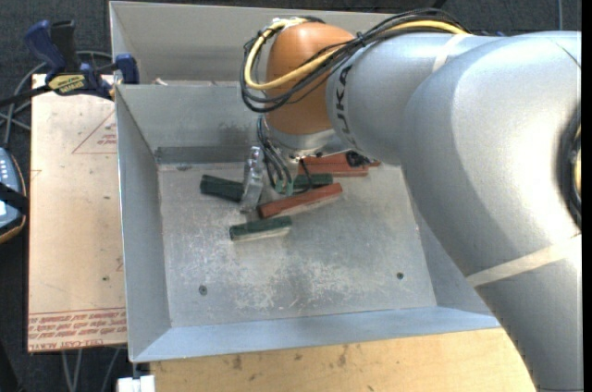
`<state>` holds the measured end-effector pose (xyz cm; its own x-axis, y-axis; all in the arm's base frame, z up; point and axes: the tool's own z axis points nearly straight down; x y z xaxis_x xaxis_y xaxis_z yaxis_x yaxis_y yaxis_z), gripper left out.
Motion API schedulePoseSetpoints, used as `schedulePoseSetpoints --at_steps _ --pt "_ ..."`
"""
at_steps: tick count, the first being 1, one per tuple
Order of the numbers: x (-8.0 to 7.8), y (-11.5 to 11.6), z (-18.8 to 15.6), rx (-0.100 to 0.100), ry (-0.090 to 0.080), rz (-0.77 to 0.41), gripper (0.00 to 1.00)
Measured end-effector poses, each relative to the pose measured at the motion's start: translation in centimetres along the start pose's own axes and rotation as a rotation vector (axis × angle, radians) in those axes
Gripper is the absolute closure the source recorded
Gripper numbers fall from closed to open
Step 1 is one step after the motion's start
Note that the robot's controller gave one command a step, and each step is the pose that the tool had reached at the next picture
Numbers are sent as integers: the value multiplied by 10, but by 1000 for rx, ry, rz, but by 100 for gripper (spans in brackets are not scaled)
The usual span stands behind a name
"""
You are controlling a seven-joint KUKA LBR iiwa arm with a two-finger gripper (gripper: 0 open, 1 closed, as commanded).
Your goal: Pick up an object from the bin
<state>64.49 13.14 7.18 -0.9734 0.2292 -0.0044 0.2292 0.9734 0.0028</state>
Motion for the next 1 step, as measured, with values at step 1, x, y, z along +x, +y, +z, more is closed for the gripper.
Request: schedulePoseSetpoints --at_steps 1 --pt "-20 -24 -131 -2 -8 -25 100"
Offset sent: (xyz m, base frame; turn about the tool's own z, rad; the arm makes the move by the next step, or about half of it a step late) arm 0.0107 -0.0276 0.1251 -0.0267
